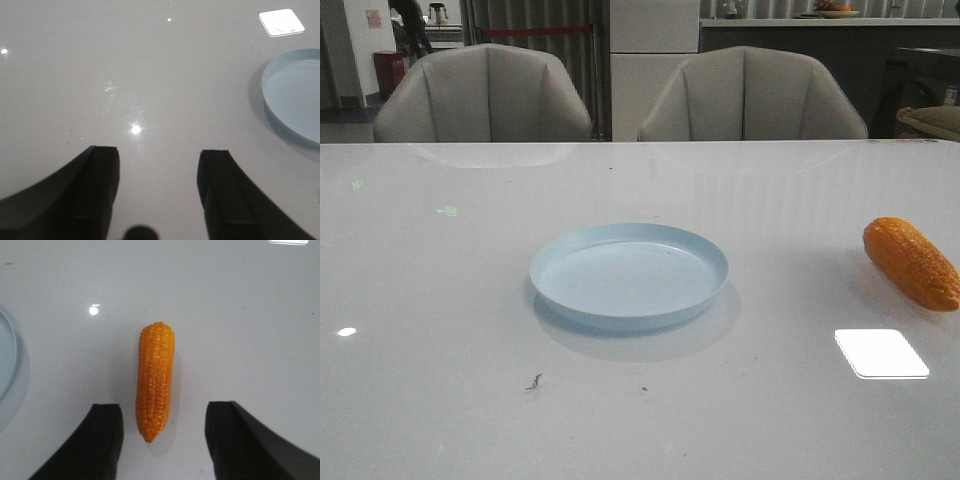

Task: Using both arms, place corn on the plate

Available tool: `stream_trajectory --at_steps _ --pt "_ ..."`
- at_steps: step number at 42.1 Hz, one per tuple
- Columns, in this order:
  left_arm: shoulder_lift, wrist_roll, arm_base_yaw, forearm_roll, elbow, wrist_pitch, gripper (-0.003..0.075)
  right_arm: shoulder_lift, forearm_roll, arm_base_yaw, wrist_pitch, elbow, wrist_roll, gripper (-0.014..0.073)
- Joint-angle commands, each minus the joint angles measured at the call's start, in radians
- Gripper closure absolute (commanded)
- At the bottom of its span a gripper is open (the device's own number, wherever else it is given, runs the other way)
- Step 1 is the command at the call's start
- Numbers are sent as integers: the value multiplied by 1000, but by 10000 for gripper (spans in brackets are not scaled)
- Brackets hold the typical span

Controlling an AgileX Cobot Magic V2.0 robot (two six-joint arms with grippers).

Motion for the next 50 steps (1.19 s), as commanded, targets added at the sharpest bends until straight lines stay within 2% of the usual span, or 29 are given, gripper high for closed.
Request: stream_trajectory --at_steps 1,10,17,27,45,50 --pt "-11 -11 0 8 -28 -81 304 74 -43 -1 16 -133 -3 113" --pt "-11 -11 0 8 -28 -79 304 294 -44 -1 103 -330 -3 112" --pt "-11 -11 0 8 -28 -79 304 428 -44 -1 120 -396 -3 112" --pt "-11 -11 0 8 -28 -79 304 544 24 -1 147 -404 -3 112" --pt "-11 -11 0 12 -28 -79 304 616 27 -1 162 -404 -3 113" --pt "-11 -11 0 12 -28 -79 304 616 26 -1 163 -418 -3 158"
